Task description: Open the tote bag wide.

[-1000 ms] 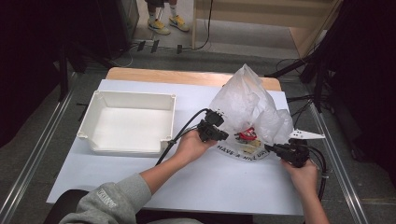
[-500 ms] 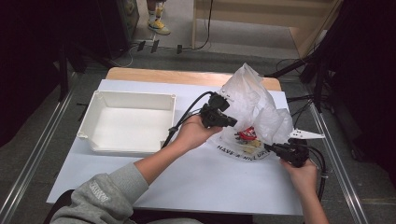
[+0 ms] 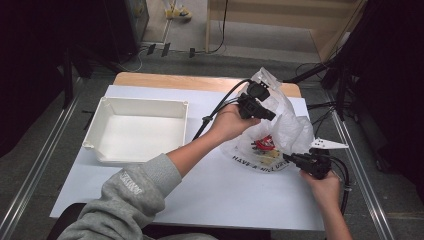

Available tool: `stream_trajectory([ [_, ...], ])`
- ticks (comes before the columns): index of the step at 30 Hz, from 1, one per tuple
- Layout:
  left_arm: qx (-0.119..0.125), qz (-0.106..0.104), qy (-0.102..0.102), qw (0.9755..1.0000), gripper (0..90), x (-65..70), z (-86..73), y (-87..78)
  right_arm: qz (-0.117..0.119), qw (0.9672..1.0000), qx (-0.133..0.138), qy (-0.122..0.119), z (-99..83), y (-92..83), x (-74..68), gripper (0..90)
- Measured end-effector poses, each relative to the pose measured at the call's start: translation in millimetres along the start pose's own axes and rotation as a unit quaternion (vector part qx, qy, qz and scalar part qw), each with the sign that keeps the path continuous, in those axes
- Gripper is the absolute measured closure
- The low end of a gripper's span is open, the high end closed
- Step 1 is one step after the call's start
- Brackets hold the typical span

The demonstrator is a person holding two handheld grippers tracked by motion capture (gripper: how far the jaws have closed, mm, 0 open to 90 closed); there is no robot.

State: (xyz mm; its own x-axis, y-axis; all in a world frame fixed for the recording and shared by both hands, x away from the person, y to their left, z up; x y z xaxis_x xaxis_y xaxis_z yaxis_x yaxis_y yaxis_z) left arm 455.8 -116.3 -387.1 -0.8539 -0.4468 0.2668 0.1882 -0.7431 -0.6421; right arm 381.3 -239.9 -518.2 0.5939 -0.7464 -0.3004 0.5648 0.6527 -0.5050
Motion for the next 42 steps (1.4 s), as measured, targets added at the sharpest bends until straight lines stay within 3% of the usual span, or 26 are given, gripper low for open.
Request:
stream_trajectory([
  [3,-0.009,0.008,-0.002,0.9999,90.0,-7.6,-2.2,11.5,0.001,1.0000,0.004,0.000,0.8,-1.1,0.3,90.0],
  [5,-0.023,0.028,-0.005,0.9993,90.0,-20.4,-12.6,18.5,-0.002,1.0000,0.004,0.000,0.1,-1.2,1.7,90.0],
  [7,-0.026,0.033,-0.010,0.9991,90.0,-25.3,-16.8,19.7,-0.002,1.0000,0.004,0.000,0.0,-1.4,2.0,90.0],
  [8,-0.034,0.040,-0.019,0.9984,90.0,-34.7,-26.4,22.1,-0.003,1.0000,0.005,0.002,0.1,-1.5,2.2,90.0],
  [12,-0.036,0.048,-0.030,0.9978,90.0,-49.9,-43.7,22.8,-0.003,1.0000,0.004,0.001,-0.1,-1.2,1.9,90.0],
  [19,-0.038,0.058,-0.046,0.9965,90.0,-63.9,-70.2,20.2,-0.005,1.0000,0.004,0.006,-0.4,-2.6,2.8,90.0],
  [24,-0.049,0.063,-0.058,0.9951,90.0,-70.4,-91.6,22.3,-0.009,0.9998,0.005,0.016,-1.9,-5.2,7.8,90.0],
  [31,-0.047,0.067,-0.061,0.9948,90.0,-72.2,-107.0,24.1,-0.019,0.9996,-0.002,0.018,-4.9,-5.8,13.1,90.0],
  [33,-0.046,0.062,-0.064,0.9949,90.0,-71.8,-112.4,25.2,-0.022,0.9993,-0.006,0.030,-6.8,-6.3,16.3,90.0],
  [42,-0.027,0.055,-0.060,0.9963,90.0,-63.4,-108.9,27.3,-0.004,0.9997,0.017,0.014,5.5,-20.8,-0.2,90.0],
])
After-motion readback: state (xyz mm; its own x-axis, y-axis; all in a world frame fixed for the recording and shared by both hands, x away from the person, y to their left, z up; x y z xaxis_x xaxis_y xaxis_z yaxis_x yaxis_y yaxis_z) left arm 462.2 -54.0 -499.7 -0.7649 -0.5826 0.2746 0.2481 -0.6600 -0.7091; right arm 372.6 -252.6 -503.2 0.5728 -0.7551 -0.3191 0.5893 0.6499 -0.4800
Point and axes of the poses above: each handheld gripper's, and its own axes: y roughly forward along the jaws, z roughly out of its top, x roughly to its right, the point moved 9 cm from there along y, roughly forward along the jaws, and after that the axes turned 3 degrees about x, right-handed, at the moved point
